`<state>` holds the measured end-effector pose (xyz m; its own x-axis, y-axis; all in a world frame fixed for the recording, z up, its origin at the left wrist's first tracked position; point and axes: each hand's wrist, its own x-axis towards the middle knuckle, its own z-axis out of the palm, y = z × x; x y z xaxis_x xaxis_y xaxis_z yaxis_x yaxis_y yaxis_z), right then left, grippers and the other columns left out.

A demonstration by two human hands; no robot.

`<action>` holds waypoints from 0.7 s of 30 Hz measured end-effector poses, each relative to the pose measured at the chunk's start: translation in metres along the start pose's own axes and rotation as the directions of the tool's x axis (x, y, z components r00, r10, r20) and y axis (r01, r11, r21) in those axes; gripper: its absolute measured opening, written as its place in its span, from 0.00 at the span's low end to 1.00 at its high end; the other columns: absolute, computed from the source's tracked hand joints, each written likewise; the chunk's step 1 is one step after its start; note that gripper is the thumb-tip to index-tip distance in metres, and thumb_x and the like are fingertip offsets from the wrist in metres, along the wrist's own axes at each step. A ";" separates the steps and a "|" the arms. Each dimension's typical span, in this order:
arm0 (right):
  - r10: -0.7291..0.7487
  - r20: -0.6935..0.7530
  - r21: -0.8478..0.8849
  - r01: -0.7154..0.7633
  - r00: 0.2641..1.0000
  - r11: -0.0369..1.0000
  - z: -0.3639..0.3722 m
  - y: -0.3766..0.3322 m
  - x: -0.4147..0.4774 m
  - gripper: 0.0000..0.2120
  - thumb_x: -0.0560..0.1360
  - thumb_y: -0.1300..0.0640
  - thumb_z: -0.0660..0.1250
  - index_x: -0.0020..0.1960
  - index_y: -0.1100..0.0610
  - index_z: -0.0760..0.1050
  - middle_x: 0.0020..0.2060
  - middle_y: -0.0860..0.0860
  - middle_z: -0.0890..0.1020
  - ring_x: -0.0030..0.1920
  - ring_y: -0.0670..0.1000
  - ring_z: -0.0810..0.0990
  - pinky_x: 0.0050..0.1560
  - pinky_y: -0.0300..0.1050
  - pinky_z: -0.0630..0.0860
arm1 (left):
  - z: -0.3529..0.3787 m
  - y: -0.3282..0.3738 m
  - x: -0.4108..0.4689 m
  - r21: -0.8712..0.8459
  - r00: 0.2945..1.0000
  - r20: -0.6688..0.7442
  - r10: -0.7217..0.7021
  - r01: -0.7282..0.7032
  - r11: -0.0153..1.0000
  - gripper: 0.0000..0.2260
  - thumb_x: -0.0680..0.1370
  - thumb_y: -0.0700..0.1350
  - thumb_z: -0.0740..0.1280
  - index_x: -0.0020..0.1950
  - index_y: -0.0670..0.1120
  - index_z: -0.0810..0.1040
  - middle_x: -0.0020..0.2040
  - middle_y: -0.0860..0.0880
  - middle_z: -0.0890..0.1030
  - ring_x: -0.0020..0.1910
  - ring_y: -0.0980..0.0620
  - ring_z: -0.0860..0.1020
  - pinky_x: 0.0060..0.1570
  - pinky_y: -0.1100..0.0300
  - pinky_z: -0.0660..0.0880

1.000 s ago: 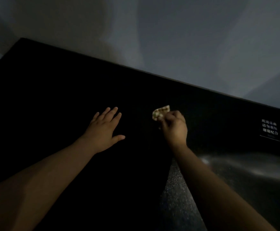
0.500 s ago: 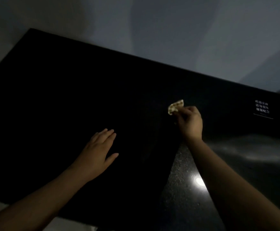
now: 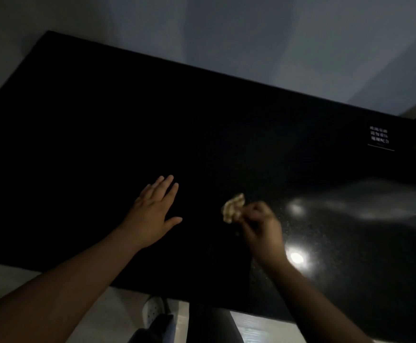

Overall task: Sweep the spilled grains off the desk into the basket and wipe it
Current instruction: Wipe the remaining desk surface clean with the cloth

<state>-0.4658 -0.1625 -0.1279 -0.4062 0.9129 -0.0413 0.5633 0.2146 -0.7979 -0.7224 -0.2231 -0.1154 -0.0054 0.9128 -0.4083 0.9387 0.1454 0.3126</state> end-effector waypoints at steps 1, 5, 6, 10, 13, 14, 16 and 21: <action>0.010 -0.101 -0.018 -0.012 0.995 1.000 -0.005 0.002 0.013 0.05 0.74 0.62 0.70 0.47 0.56 0.83 0.42 0.46 0.75 0.42 0.44 0.77 0.42 0.34 0.72 | 0.001 -0.001 0.000 0.013 1.000 -0.003 -0.002 0.002 1.000 0.35 0.79 0.61 0.54 0.78 0.49 0.39 0.77 0.51 0.34 0.75 0.53 0.34 0.74 0.56 0.38; 0.145 -0.309 -0.145 -0.197 0.940 0.970 -0.012 0.029 0.067 0.08 0.75 0.58 0.68 0.53 0.56 0.82 0.50 0.52 0.76 0.52 0.55 0.76 0.53 0.51 0.76 | 0.000 0.001 0.000 0.019 1.000 0.008 -0.013 0.013 1.000 0.36 0.79 0.61 0.55 0.78 0.48 0.40 0.77 0.51 0.35 0.75 0.53 0.35 0.73 0.55 0.39; 0.176 -0.310 -0.152 -0.231 0.934 0.961 -0.007 0.034 0.068 0.09 0.75 0.57 0.68 0.53 0.57 0.82 0.51 0.52 0.76 0.53 0.56 0.76 0.54 0.52 0.76 | -0.001 0.002 -0.002 -0.002 1.000 0.007 -0.017 0.017 1.000 0.36 0.79 0.60 0.56 0.78 0.48 0.41 0.77 0.51 0.36 0.76 0.53 0.36 0.73 0.55 0.40; 0.047 -0.247 -0.212 -0.101 0.968 0.972 0.026 0.021 0.013 0.08 0.74 0.59 0.68 0.52 0.55 0.82 0.48 0.51 0.77 0.49 0.51 0.73 0.51 0.45 0.72 | 0.005 0.005 -0.020 -0.092 0.994 -0.108 -0.012 0.002 0.996 0.35 0.79 0.58 0.60 0.78 0.45 0.46 0.78 0.49 0.43 0.77 0.51 0.42 0.75 0.54 0.46; -0.018 -0.164 -0.220 -0.019 0.986 0.975 0.047 0.006 -0.053 0.10 0.72 0.58 0.68 0.52 0.51 0.82 0.46 0.49 0.76 0.46 0.48 0.71 0.46 0.41 0.69 | 0.020 0.000 -0.050 -0.085 0.980 -0.196 0.009 -0.026 0.996 0.34 0.79 0.56 0.60 0.78 0.44 0.49 0.78 0.49 0.49 0.77 0.51 0.45 0.74 0.57 0.47; -0.026 -0.094 -0.215 0.005 0.995 0.977 0.050 0.002 -0.069 0.10 0.72 0.58 0.69 0.52 0.50 0.82 0.46 0.48 0.76 0.46 0.47 0.72 0.45 0.40 0.70 | 0.025 -0.004 -0.061 -0.084 0.978 -0.208 0.017 -0.035 0.996 0.33 0.79 0.56 0.60 0.78 0.44 0.50 0.78 0.48 0.50 0.77 0.51 0.46 0.74 0.57 0.47; -0.040 0.058 -0.153 0.048 0.998 0.987 0.049 -0.004 -0.080 0.07 0.73 0.58 0.70 0.50 0.50 0.82 0.46 0.46 0.76 0.45 0.48 0.74 0.43 0.41 0.74 | 0.034 -0.012 -0.082 -0.100 0.977 -0.212 0.015 -0.037 0.994 0.32 0.79 0.55 0.61 0.78 0.44 0.53 0.78 0.48 0.53 0.77 0.51 0.48 0.74 0.56 0.50; 0.100 -0.146 -0.176 -0.125 0.984 0.976 0.033 -0.001 -0.063 0.09 0.75 0.57 0.70 0.54 0.51 0.82 0.47 0.45 0.74 0.51 0.51 0.75 0.48 0.41 0.73 | 0.052 -0.028 -0.117 -0.137 0.976 -0.214 0.026 -0.056 0.989 0.32 0.79 0.56 0.62 0.77 0.44 0.55 0.78 0.48 0.54 0.77 0.51 0.49 0.72 0.58 0.50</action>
<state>-0.4645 -0.2314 -0.1439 -0.2387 0.9706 -0.0323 0.7275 0.1567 -0.6680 -0.7297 -0.3541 -0.1206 -0.0548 0.9768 -0.2071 0.8816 0.1447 0.4493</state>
